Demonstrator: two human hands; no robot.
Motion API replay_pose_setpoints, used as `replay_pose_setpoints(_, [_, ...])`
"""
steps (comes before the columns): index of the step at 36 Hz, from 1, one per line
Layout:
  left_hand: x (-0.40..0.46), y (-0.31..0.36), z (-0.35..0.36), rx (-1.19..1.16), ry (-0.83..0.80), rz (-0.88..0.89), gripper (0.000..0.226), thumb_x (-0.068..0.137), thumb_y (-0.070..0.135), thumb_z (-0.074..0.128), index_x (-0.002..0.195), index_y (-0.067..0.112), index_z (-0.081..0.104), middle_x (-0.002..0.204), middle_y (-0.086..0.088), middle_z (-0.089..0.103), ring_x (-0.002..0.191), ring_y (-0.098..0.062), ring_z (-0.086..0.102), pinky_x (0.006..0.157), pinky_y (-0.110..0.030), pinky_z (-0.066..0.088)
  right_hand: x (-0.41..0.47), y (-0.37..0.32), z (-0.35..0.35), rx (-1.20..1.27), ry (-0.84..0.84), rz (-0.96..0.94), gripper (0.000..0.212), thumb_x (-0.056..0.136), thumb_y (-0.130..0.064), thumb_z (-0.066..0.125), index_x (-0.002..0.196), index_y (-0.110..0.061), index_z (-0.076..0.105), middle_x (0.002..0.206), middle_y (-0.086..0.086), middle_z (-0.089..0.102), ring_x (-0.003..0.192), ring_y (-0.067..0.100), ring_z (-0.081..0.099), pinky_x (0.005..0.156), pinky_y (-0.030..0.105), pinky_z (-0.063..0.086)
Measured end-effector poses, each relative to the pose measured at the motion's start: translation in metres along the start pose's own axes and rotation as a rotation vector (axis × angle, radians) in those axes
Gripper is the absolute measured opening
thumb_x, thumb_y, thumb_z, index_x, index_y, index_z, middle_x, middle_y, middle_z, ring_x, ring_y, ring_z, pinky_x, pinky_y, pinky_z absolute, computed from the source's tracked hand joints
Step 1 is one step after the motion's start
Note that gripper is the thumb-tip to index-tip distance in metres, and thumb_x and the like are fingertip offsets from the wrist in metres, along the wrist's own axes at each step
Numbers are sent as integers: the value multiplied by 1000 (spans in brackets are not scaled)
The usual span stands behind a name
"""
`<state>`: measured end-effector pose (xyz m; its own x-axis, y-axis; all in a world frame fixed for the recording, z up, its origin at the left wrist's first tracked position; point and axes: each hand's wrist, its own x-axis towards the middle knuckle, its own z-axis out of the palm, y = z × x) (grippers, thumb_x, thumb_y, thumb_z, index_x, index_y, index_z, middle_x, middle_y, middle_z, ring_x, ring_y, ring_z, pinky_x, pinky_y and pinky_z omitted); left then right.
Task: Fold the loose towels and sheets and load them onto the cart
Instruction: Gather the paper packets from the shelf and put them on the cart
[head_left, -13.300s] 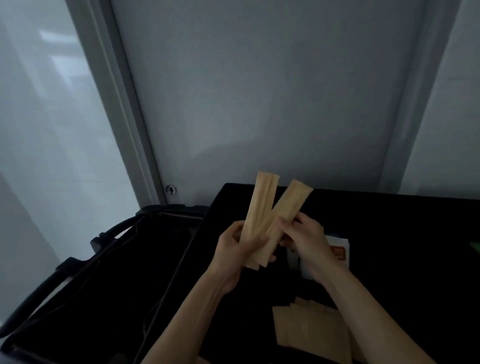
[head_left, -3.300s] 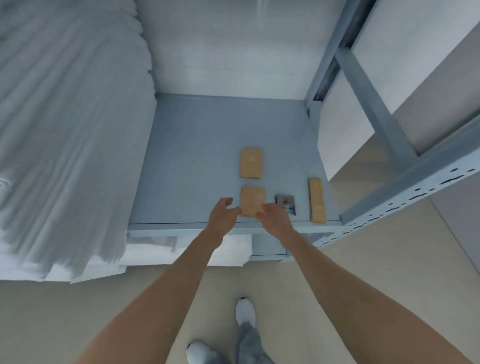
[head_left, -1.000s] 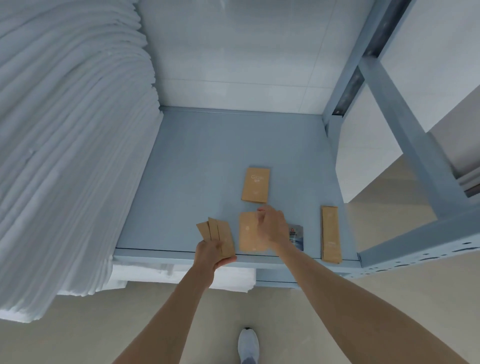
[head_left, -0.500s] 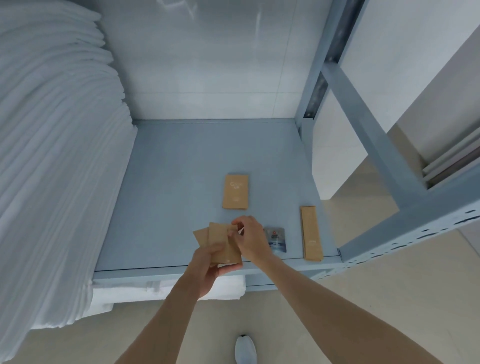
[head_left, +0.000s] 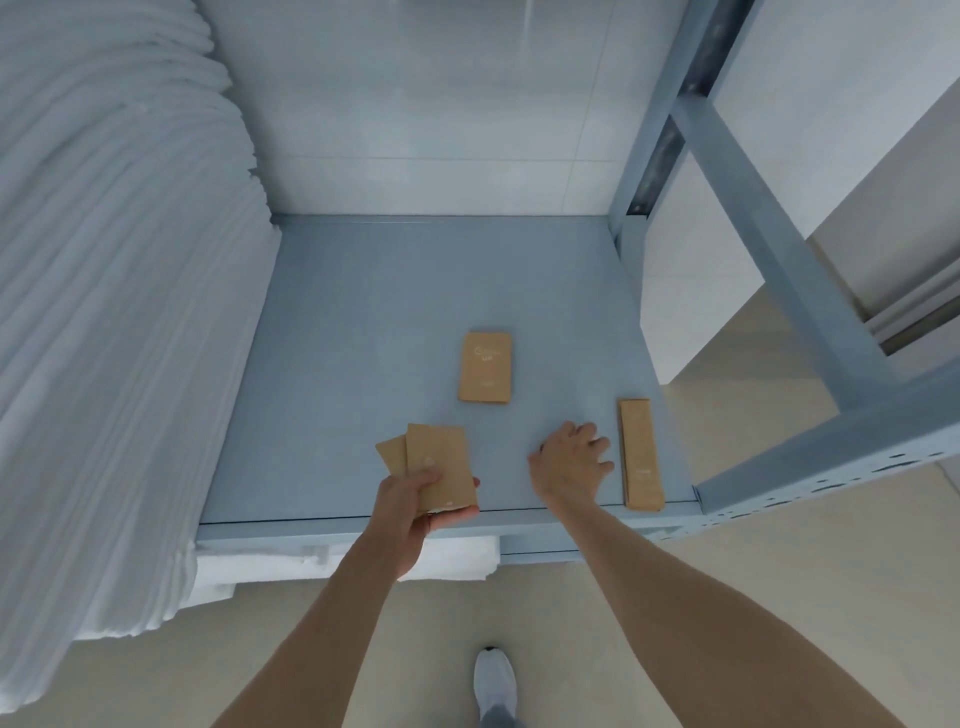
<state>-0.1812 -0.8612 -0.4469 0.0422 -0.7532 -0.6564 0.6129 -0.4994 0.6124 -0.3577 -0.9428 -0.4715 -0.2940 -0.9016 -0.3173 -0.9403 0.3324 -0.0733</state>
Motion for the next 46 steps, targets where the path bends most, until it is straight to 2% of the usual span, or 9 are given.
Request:
replay_pose_setpoints(4, [-2, -4, 1, -5, 5, -24, 28, 95, -2, 52, 121, 3, 58, 103, -23, 73, 98, -44, 71, 71, -54, 60, -10, 1, 5, 70, 3, 60, 44, 94, -36, 61, 124, -8, 45, 130, 14, 37, 115, 34, 41, 88, 42, 45])
replay_pose_setpoints(10, [-3, -6, 2, 21, -3, -52, 26, 95, -2, 51, 119, 4, 58, 100, -24, 74, 95, -42, 72, 65, -49, 61, -14, 5, -2, 272, -93, 190, 65, 84, -32, 76, 129, -5, 37, 133, 17, 34, 110, 35, 49, 94, 41, 45])
replay_pose_setpoints(18, [-10, -2, -7, 76, -42, -35, 24, 95, 1, 53, 118, 4, 58, 100, -24, 74, 95, -43, 71, 67, -51, 61, -24, 9, 5, 500, -163, 148, 54, 87, -28, 74, 126, -6, 44, 127, 15, 42, 114, 35, 52, 99, 46, 46])
replay_pose_setpoints(26, [-32, 11, -2, 105, -149, -75, 25, 99, 6, 46, 122, 1, 55, 110, -29, 70, 101, -50, 67, 70, -55, 60, -55, 15, -6, 1013, -42, 92, 30, 88, -34, 72, 98, -9, 60, 83, 2, 62, 71, 14, 59, 53, 14, 40])
replay_pose_setpoints(31, [-50, 18, 29, 113, -319, -128, 29, 100, 4, 45, 127, -5, 49, 115, -34, 66, 103, -53, 65, 75, -55, 60, -84, 31, -40, 1252, 55, 134, 23, 100, -31, 56, 92, -8, 56, 72, -1, 53, 63, 12, 50, 56, 21, 40])
replay_pose_setpoints(35, [-76, 9, 67, 210, -436, -187, 30, 99, 1, 43, 127, -9, 47, 119, -37, 62, 102, -51, 66, 75, -53, 60, -122, 59, -79, 1350, 196, 140, 20, 105, -20, 46, 92, -11, 59, 67, -5, 59, 58, 4, 56, 48, 11, 42])
replay_pose_setpoints(38, [-102, -6, 96, 306, -528, -223, 29, 99, 1, 40, 124, -9, 51, 115, -35, 65, 102, -49, 67, 76, -52, 60, -154, 89, -108, 1353, 275, 147, 15, 105, -15, 44, 110, -10, 57, 91, 4, 63, 77, 13, 61, 62, 18, 50])
replay_pose_setpoints(42, [-146, -33, 140, 366, -647, -299, 31, 97, 0, 39, 122, -6, 56, 115, -31, 67, 104, -44, 68, 82, -51, 59, -199, 131, -139, 1313, 434, 135, 21, 95, 2, 44, 101, -13, 57, 107, 18, 59, 95, 28, 59, 85, 41, 51])
replay_pose_setpoints(46, [-182, -58, 183, 379, -694, -353, 34, 93, -3, 39, 120, -4, 60, 111, -27, 70, 98, -37, 72, 73, -44, 60, -236, 172, -154, 1196, 539, 154, 35, 86, 8, 48, 117, -7, 55, 116, 15, 55, 105, 24, 55, 93, 36, 47])
